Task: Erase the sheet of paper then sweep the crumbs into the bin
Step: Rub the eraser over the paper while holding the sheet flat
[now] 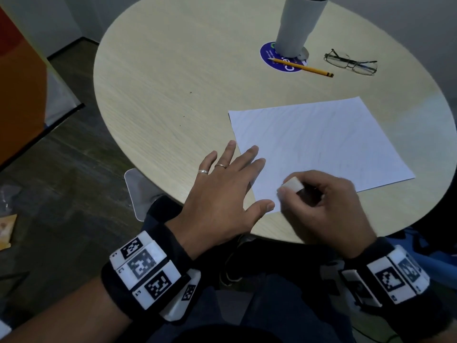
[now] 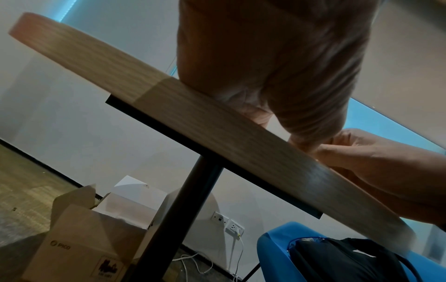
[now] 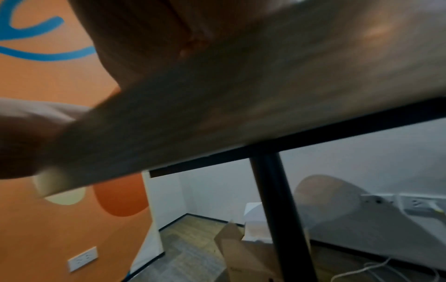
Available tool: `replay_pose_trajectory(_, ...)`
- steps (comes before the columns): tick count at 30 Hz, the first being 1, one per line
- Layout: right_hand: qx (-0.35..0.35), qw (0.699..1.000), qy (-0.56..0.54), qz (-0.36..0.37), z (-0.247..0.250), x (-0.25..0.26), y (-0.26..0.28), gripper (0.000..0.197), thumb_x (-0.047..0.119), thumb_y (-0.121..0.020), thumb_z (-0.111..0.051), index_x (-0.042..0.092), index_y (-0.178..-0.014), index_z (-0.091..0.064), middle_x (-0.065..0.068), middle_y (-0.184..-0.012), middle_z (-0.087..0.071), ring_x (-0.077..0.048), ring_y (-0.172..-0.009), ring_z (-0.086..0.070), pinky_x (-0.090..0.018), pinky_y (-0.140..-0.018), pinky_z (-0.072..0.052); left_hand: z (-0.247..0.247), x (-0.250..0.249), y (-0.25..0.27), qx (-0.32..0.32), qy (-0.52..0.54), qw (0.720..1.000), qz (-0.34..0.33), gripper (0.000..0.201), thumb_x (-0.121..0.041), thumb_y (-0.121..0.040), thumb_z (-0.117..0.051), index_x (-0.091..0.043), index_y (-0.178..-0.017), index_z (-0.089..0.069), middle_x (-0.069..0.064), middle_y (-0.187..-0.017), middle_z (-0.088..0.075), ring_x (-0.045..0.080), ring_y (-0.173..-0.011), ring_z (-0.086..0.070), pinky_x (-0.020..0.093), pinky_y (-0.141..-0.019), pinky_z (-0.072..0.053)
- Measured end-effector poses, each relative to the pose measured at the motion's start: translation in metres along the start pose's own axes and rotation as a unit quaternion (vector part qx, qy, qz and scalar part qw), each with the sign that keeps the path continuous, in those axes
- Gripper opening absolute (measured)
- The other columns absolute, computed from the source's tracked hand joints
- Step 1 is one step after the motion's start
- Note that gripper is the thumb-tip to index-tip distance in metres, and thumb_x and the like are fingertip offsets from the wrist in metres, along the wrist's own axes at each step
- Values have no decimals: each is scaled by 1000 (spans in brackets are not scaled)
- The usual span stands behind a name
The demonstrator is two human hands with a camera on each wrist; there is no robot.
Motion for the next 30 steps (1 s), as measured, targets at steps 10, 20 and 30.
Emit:
replay_pose_trajectory(10,9,1000,-1,8,0,2,3,14,12,-88,-80,18,-77,-73,2,-67,-66,-19,-61,-60,-39,-62,-51,0,-1,0,3,2,1000,2,77,-72,-95,-52,-35,-160,-32,-18,-174,-11,14,-162,7,47,-129,1)
replay_pose_trajectory(20,40,999,-10,26,-3,4,7,18,12,-90,-82,22,-77,-73,3,-68,-65,-18,-62,-59,-35,-62,-50,0,0,0,0,3,1000,0,79,-75,-93,-46,-34,-160,-33,-17,-174,-12,15,-162,6,47,-130,0)
replay_pose_trajectory(30,59,998,-4,38,-7,10,9,17,11,-89,-80,14,-75,-72,-1,-66,-62,-21,-63,-58,-38,-61,-48,1,-1,0,5,3,1000,1,77,-73,-95,-50,-35,-160,-32,-17,-174,-10,15,-162,7,46,-129,1)
Point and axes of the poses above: each hand's wrist, its own y-axis away from the middle knuckle, its own z-axis out of the back of the hand, x = y × z, the point moved 7 cm from there along -y, towards the middle knuckle
